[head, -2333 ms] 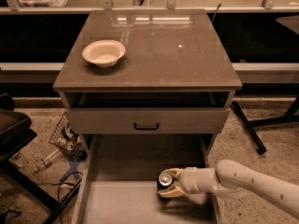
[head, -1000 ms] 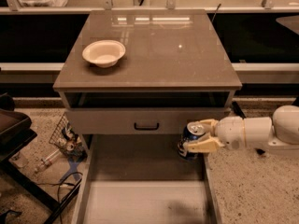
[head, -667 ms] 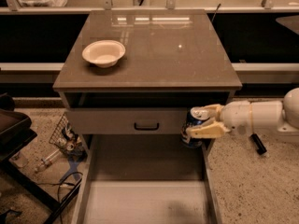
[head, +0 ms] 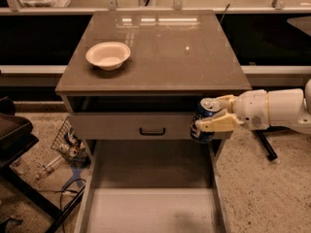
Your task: Pick pepsi can from middle drawer and place on counter
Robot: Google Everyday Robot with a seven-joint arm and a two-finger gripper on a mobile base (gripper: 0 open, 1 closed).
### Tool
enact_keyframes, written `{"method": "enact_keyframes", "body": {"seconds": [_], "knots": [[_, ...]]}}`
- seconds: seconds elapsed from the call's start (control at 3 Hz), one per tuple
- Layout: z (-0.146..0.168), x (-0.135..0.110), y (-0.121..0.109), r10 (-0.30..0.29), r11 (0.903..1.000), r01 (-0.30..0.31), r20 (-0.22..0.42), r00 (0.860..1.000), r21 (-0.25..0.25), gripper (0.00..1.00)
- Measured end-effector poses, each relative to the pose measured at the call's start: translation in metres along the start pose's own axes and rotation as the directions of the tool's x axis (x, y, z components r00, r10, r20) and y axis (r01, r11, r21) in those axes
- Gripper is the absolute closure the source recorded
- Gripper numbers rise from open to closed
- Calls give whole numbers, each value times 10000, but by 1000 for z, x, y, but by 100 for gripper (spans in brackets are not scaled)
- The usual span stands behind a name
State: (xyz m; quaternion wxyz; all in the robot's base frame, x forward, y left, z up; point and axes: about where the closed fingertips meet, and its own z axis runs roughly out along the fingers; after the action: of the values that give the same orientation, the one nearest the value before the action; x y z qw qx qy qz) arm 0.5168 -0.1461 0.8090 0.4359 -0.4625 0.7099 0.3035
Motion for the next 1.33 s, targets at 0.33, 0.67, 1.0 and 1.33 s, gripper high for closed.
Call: {"method": "enact_keyframes", "body": {"seconds": [0.33, 0.67, 1.0, 1.33], "knots": [[3, -2, 0, -20, 10000, 21, 150, 9999, -64, 100], [-21, -45, -28, 29, 9968, -41, 155, 9999, 801, 100], [-39, -87, -63, 69, 9916, -80, 89, 9999, 1294, 100], [-43, -131, -113, -298, 9831, 254, 220, 9993, 1814, 100]]}}
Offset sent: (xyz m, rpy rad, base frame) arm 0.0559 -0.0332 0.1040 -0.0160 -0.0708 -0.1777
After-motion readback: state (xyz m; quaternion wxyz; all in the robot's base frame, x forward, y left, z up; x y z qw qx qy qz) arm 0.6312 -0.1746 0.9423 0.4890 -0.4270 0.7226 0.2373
